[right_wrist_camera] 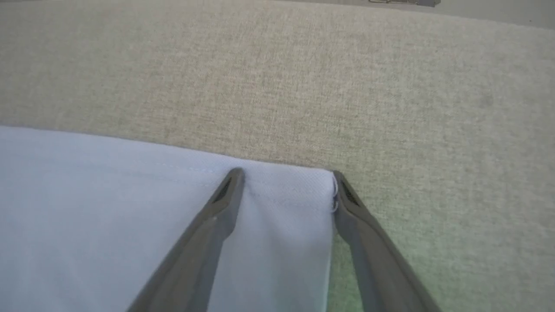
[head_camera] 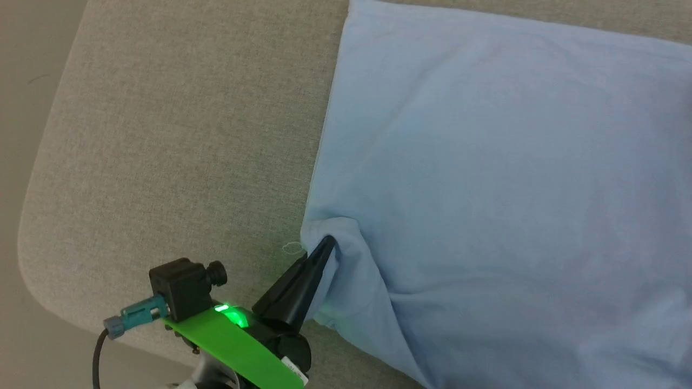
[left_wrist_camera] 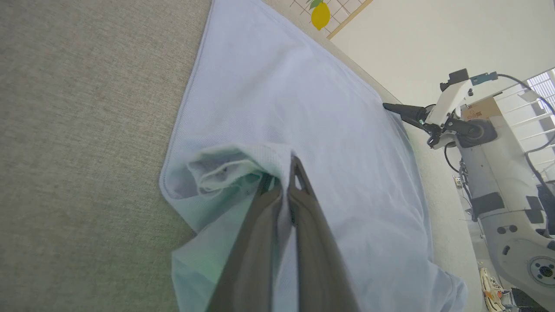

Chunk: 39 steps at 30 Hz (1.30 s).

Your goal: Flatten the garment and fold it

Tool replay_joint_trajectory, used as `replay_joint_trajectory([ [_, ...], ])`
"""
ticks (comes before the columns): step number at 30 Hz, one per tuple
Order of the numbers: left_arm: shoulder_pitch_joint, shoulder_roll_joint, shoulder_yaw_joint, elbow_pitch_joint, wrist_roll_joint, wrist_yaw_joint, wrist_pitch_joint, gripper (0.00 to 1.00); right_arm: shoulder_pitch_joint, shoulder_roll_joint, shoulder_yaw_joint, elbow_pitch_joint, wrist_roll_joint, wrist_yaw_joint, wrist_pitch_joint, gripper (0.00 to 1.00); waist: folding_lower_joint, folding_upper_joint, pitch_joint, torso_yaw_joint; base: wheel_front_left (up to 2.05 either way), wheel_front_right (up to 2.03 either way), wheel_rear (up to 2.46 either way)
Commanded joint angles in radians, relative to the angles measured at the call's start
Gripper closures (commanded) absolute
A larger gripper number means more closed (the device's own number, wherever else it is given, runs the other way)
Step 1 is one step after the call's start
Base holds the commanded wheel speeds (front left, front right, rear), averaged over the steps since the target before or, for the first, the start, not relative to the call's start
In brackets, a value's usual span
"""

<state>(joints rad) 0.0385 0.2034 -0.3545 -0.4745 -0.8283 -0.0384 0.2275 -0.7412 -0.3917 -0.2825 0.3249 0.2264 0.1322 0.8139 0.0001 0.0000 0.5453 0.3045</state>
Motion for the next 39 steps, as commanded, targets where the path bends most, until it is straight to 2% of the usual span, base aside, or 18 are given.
replay_joint_trajectory([
  [1, -0.019, -0.002, 0.002, 0.002, -0.003, -0.003, -0.002, 1.00, 0.022, 0.022, 0.008, 0.040, -0.016, -0.002, 0.014, 0.62, -0.0001, 0.0000, 0.007, 0.006, 0.00, 0.00, 0.00],
  [2, -0.019, -0.001, 0.005, 0.002, -0.004, -0.001, -0.002, 1.00, 0.021, 0.024, 0.007, 0.041, -0.019, -0.002, 0.012, 1.00, -0.0001, 0.0000, 0.003, 0.003, 0.00, 0.00, 0.00],
  [8, -0.018, 0.012, 0.018, 0.002, -0.006, 0.005, 0.005, 1.00, 0.026, 0.040, 0.024, 0.035, -0.001, -0.002, 0.002, 1.00, -0.0001, 0.0000, -0.050, -0.039, 0.00, 0.00, 0.00],
  [14, -0.007, 0.021, 0.031, 0.012, -0.005, 0.019, 0.005, 1.00, 0.048, 0.039, 0.059, 0.000, 0.059, -0.002, -0.084, 1.00, -0.0001, 0.0000, -0.157, -0.097, 0.00, 0.00, 0.00],
  [20, 0.038, 0.035, 0.051, 0.025, -0.006, 0.047, 0.007, 1.00, 0.142, 0.023, 0.054, -0.050, 0.131, -0.002, -0.165, 1.00, -0.0001, 0.0000, -0.271, -0.165, 0.00, 0.00, 0.00],
  [24, 0.081, 0.045, 0.071, 0.036, -0.008, 0.059, -0.006, 1.00, 0.269, 0.017, 0.038, -0.103, 0.161, -0.002, -0.218, 1.00, -0.0001, 0.0000, -0.320, -0.211, 0.00, 0.00, 0.00],
  [30, 0.137, 0.052, 0.092, 0.060, -0.020, 0.069, -0.023, 1.00, 0.524, 0.093, -0.021, -0.194, 0.198, -0.002, -0.251, 1.00, -0.0001, 0.0000, -0.377, -0.270, 0.00, 0.00, 0.00],
  [39, 0.196, 0.071, 0.111, 0.039, -0.035, 0.083, -0.019, 1.00, 0.873, 0.202, -0.051, -0.382, 0.269, -0.002, -0.146, 1.00, -0.0001, 0.0000, -0.414, -0.332, 0.00, 0.00, 0.00],
])
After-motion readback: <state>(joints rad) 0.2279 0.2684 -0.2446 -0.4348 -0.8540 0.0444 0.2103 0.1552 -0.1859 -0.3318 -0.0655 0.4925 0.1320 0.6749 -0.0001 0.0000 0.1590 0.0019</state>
